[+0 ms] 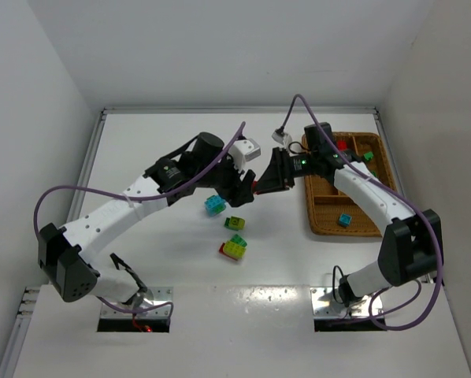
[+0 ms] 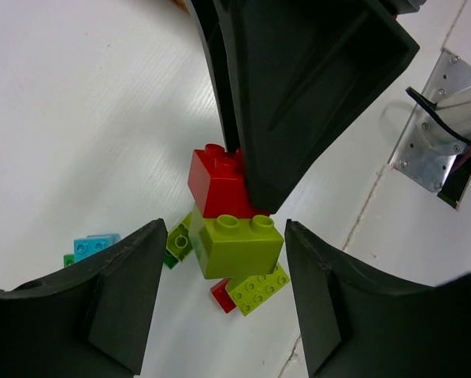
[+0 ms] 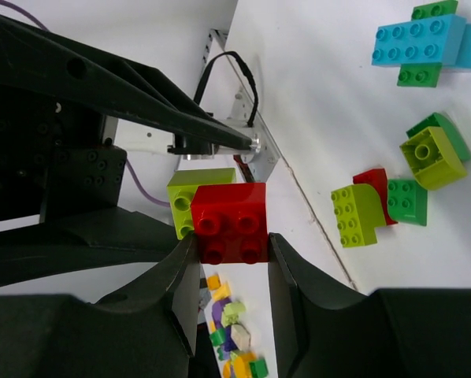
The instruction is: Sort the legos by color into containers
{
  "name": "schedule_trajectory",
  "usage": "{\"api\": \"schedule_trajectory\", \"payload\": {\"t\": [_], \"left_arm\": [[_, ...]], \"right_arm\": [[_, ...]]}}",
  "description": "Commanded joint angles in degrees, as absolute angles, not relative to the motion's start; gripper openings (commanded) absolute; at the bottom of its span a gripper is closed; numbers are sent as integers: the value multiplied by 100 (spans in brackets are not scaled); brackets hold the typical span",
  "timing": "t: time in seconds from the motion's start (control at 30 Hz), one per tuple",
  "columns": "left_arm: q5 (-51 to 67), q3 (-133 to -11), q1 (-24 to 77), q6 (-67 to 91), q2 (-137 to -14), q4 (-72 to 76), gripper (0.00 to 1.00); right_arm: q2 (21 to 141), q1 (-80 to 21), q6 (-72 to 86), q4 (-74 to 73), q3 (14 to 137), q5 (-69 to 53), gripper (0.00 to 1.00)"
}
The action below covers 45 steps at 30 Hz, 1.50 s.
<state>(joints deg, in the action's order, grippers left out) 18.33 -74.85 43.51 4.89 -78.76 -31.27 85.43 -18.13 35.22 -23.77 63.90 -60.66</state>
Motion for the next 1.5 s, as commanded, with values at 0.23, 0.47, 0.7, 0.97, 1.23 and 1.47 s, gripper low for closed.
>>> {"api": "schedule_trajectory", "payload": {"t": [0.23,0.47,0.7,0.97,1.23,1.47], "left_arm": [[2013,-7743,4456,422,-7928,-3146,55],[1846,-7796,4456,422,-7928,-3094,46],[1670,-7796,4456,422,-7805,-3146,14],[1784,-7743,4271,369,-7857,-3199,0],[1670,-7743,4271,509,-7971,-3199,0],[1293,-7927,4096,957,-8314,-3199,0]], "right_arm": [[8640,-1784,3639,-1934,6469,-6381,16],[8692,-1784,3639,-2039,6469,-6434,16],[8745,-1784,3586,-2268,6530,-5944,15],[8438,-1180,3700,-2268,6636,-5161,12],[8086,-247,3700,-3266,6767,-2678,12],[8496,641,4025,-3032,6608,254,14]]}}
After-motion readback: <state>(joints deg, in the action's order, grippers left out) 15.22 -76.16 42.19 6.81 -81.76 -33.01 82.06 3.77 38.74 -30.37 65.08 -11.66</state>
